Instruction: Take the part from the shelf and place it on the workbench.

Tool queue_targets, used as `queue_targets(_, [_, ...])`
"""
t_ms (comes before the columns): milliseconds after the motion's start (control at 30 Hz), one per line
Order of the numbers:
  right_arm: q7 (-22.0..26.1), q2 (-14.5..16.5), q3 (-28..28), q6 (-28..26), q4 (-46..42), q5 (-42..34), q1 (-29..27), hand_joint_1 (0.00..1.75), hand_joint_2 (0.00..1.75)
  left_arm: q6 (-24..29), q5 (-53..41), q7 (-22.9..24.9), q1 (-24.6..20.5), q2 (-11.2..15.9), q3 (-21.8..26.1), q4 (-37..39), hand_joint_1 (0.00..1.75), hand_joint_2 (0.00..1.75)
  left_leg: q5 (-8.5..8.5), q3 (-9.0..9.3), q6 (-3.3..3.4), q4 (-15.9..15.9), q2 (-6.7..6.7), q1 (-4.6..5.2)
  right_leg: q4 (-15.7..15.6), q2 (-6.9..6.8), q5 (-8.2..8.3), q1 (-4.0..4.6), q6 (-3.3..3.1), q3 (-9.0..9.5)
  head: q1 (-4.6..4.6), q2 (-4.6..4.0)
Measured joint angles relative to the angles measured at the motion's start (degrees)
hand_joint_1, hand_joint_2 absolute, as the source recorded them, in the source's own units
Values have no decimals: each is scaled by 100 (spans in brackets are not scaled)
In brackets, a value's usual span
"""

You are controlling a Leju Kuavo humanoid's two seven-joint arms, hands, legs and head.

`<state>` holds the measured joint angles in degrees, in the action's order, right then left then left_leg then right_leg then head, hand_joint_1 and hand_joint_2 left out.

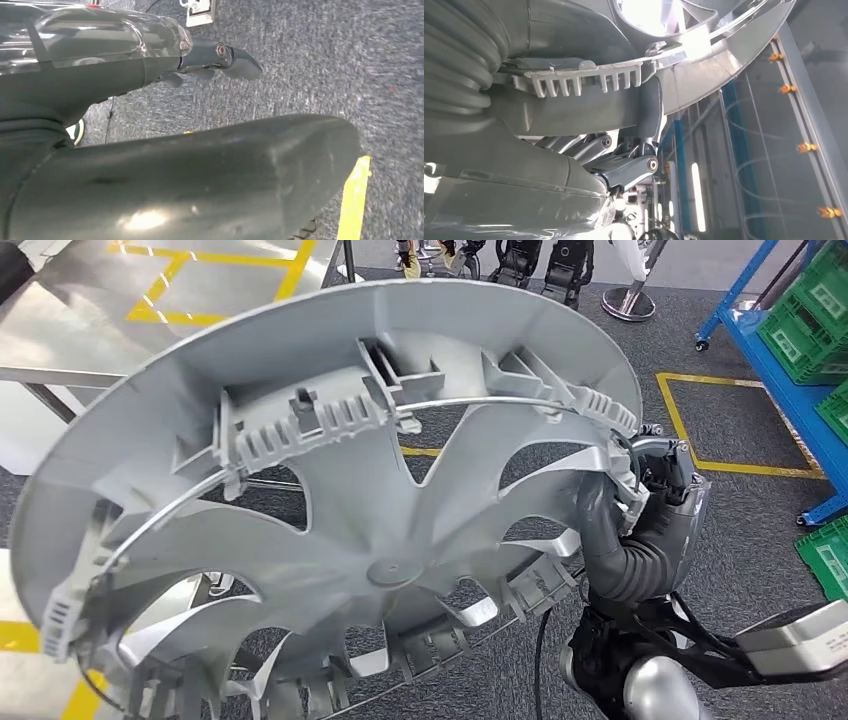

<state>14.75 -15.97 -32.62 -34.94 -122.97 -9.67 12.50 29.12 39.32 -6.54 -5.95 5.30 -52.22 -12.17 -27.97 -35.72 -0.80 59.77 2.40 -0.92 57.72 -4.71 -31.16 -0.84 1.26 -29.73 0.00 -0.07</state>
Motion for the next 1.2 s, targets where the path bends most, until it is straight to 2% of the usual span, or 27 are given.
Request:
queue_targets(67, [0,-32,1,449,16,-534,73,162,175,-23,-110,-4,-10,3,0,0,0,0,23,-7,67,-14,-98,-8,350,220,-265,-19,28,-140,54,0])
queue_targets(100, [1,-54,0,724,31,-841,120,162,175,-37,-170,-6,-19,3,-1,0,0,0,30,-12,93,-14,-147,1,707,339,-465,-18,29,-284,89,0])
queue_targets(167, [4,-82,-2,1084,69,-1196,192,162,175,-55,-232,-8,-34,-1,-1,0,0,0,43,-18,129,-14,-273,34,1472,426,-774,-4,5,-616,141,0])
queue_targets(200, [5,-93,-2,1158,86,-1260,215,162,175,-58,-242,-7,-35,-3,-2,0,0,0,49,-19,143,-13,-351,52,1654,441,-785,5,-21,-705,160,0])
queue_targets(233, [5,-100,-2,1183,98,-1285,236,162,175,-61,-246,-4,-33,-3,-2,0,0,0,56,-18,151,-13,-433,67,1613,459,-678,18,-61,-701,181,0])
queue_targets(267, [4,-107,-2,1194,105,-1303,256,162,175,-63,-249,-3,-31,-4,-2,0,0,0,63,-13,157,-13,-517,82,1345,501,-471,37,-114,-599,201,0])
queue_targets(333, [4,-125,-1,1207,108,-1314,297,162,175,-65,-258,-2,-37,-14,-1,-1,0,0,85,-16,152,-13,-676,92,578,743,-52,76,-242,-291,223,0])
queue_targets(367, [4,-135,0,1211,108,-1314,315,162,175,-67,-262,-2,-45,-22,-1,-1,0,0,103,-32,134,-11,-749,87,290,851,63,93,-285,-173,224,0])
queue_targets(400, [4,-144,0,1216,109,-1315,331,162,175,-69,-265,-2,-50,-30,0,-2,0,0,124,-59,105,-12,-821,73,129,915,95,104,-313,-111,226,0])
queue_targets(467, [4,-154,-1,1221,117,-1315,359,162,175,-76,-266,-1,-42,-39,0,-2,0,0,178,-109,28,-29,-952,51,25,827,93,115,-313,-75,244,0])
queue_targets(500, [4,-157,-2,1224,125,-1316,370,162,175,-79,-266,1,-30,-42,-1,-2,0,0,175,-133,2,-17,-874,60,-37,750,117,108,-303,-51,250,0])
queue_targets(533, [5,-158,-2,1226,134,-1316,379,162,175,-80,-265,1,-20,-43,-1,-1,0,0,118,-176,-23,50,-702,72,-101,675,152,102,-298,-24,232,0])
queue_targets(600, [6,-162,-2,1231,148,-1318,385,162,175,-79,-265,1,-24,-43,-2,0,0,0,-185,-396,-72,505,-289,76,-191,511,206,92,-293,16,174,0])
queue_targets(633, [7,-164,-3,1231,154,-1319,382,162,175,-80,-266,0,-31,-42,-2,0,0,0,-372,-560,-109,851,-206,54,-195,434,209,92,-299,16,137,0])
queue_targets(667, [7,-166,-4,1232,162,-1321,379,162,175,-80,-266,-1,-34,-44,-2,0,0,0,-511,-711,-145,1182,-202,26,-189,351,206,89,-295,12,107,0])
queue_targets(700, [7,-166,-5,1232,173,-1322,375,162,175,-80,-266,-1,-31,-45,-2,0,0,0,-555,-794,-179,1381,-210,1,-182,271,199,85,-284,11,72,0])
queue_targets(733, [7,-167,-7,1232,185,-1323,374,162,175,-80,-265,-1,-26,-44,-2,1,0,0,-497,-775,-209,1380,-206,-21,-171,192,187,79,-267,10,39,0])
queue_targets(767, [7,-167,-7,1232,195,-1323,375,162,175,-80,-265,-1,-22,-41,-2,1,0,0,-347,-638,-235,1157,-168,-38,-153,118,169,70,-242,12,13,0])
queue_targets(800, [7,-167,-8,1232,200,-1323,377,162,175,-79,-265,-1,-21,-38,-2,1,0,0,-172,-422,-257,779,-59,-46,-124,50,142,61,-208,15,-10,0])
queue_targets(867, [7,-167,-7,1235,202,-1322,384,162,175,-79,-266,-2,-26,-37,-2,0,0,0,20,-81,-220,166,223,-13,-61,-51,81,73,-132,12,-46,0])
queue_targets(900, [7,-167,-7,1239,203,-1321,392,162,175,-79,-266,-2,-25,-39,-2,-1,0,0,30,-21,-168,39,309,9,-41,-88,60,85,-100,13,-41,0])
queue_targets(933, [7,-166,-7,1245,205,-1320,399,162,175,-79,-266,-1,-22,-41,-2,-1,0,0,14,-28,-102,27,311,34,-34,-123,50,94,-75,15,-32,0])
queue_targets(1000, [7,-167,-8,1257,213,-1318,408,162,175,-79,-267,4,-18,-40,-2,0,0,0,27,-45,1,12,186,39,-27,-150,18,71,-27,27,-1,0])
queue_targets(1067, [7,-168,-7,1272,219,-1317,407,162,175,-79,-270,10,-28,-37,-2,0,0,0,45,-43,72,-2,51,33,198,76,-183,34,16,-49,26,0])
queue_targets(1133, [7,-170,-5,1286,226,-1315,397,162,175,-79,-277,14,-42,-32,-2,0,0,0,54,-41,127,-5,-95,44,891,367,-578,21,27,-331,91,0])
queue_targets(1167, [7,-170,-5,1292,234,-1315,387,162,175,-80,-280,15,-46,-31,-2,0,0,0,57,-41,148,-4,-179,58,1294,424,-747,26,19,-509,119,0])
queue_targets(1200, [6,-172,-6,1299,243,-1315,376,162,175,-80,-283,16,-46,-31,-2,0,0,0,61,-40,160,-4,-269,73,1582,446,-825,31,4,-645,145,0])
